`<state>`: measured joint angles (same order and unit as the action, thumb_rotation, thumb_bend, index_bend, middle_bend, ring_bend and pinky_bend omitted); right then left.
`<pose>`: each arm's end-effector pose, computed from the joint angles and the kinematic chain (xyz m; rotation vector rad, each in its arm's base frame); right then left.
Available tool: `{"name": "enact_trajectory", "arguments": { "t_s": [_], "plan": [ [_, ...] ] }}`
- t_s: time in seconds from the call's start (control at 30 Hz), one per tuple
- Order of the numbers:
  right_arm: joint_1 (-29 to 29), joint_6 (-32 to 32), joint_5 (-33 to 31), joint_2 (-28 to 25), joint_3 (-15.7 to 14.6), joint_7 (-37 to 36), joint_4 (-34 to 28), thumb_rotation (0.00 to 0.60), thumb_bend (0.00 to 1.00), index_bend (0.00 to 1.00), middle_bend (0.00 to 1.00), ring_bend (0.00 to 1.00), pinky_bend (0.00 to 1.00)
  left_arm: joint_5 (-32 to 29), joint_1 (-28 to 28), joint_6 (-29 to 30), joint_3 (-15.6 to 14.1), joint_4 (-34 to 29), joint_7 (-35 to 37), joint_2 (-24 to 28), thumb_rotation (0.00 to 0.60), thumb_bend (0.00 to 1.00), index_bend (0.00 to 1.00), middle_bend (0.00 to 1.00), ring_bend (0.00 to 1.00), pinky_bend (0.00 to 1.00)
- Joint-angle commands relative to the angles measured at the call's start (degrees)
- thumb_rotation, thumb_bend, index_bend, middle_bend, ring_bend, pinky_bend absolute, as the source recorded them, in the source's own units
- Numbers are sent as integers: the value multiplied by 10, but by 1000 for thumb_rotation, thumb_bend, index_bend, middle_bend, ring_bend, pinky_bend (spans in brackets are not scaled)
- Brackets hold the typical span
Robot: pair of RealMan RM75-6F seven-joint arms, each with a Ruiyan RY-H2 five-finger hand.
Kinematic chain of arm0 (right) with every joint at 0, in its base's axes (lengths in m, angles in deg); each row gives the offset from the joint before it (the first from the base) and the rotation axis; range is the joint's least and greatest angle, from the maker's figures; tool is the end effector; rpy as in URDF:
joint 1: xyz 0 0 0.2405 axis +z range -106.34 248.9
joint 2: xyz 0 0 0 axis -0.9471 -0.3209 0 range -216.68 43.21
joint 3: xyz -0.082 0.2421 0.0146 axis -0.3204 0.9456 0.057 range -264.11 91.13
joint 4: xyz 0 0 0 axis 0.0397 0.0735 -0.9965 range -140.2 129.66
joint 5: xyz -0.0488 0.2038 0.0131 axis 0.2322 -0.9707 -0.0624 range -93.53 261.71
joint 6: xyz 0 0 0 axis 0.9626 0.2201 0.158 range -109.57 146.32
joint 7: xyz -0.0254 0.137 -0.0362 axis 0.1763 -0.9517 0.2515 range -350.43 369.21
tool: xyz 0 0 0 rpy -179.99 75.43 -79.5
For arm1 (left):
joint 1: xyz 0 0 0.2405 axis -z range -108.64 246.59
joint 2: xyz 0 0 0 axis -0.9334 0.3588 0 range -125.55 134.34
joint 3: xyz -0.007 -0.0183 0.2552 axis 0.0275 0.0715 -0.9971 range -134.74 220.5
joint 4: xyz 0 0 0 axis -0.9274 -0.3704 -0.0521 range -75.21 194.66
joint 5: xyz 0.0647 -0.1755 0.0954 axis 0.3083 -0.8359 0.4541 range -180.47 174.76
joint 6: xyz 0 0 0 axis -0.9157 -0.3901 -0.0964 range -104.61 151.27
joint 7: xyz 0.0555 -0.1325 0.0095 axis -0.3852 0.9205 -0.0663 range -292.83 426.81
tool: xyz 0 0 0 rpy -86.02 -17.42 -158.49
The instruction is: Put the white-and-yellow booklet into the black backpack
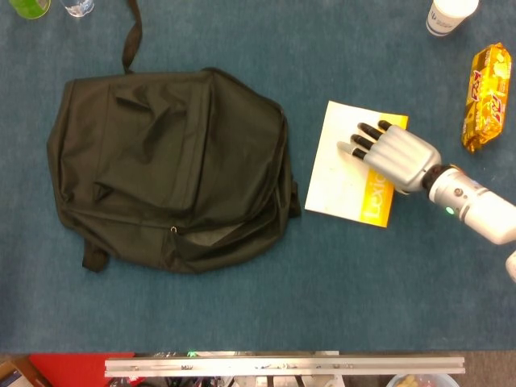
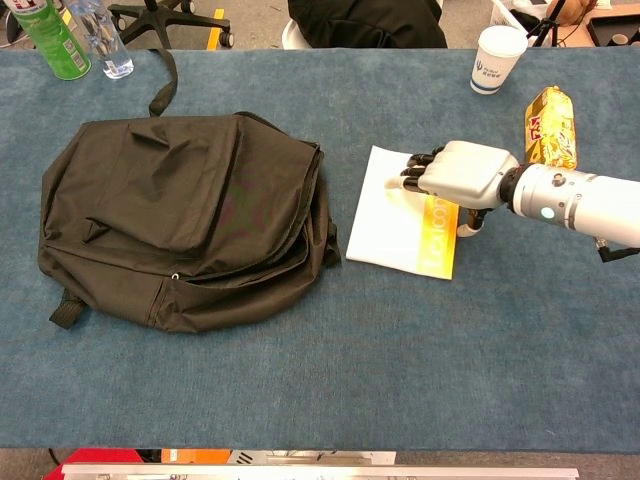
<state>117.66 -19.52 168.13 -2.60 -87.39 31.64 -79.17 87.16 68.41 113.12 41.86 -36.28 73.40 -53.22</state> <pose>-0.2050 -0.3355 -0.0313 2.3777 -0.4107 0.4219 -0.3124 0.1371 0.1869 -1.3573 -0.9718 -0.9265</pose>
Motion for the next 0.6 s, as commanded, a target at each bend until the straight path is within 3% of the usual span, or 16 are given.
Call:
{"name": "enact_trajectory", "arguments": {
  "t_s": [0.03,0.13,0.33,0.6],
  "plan": [
    [0,-4,3,4,-2,-1,5,600,137,0,158,77,230,0,-2,2,0,1,5,0,600,255,173,207,130,241],
    [-2,-16,11,10,-4,-12,12,600,165,0,177,78,229,0,-3,3,-1,4,10,0,600,255,173,207,130,241],
    [-2,-38,39,19,-12,-55,33,600,330,8,228,111,235,5,-3,4,-2,6,16,1,600,255,173,207,130,241],
    [-1,-81,68,47,-10,-104,69,600,417,96,281,179,310,8,-2,3,-2,7,23,4,600,255,173,207,130,241]
  ]
}}
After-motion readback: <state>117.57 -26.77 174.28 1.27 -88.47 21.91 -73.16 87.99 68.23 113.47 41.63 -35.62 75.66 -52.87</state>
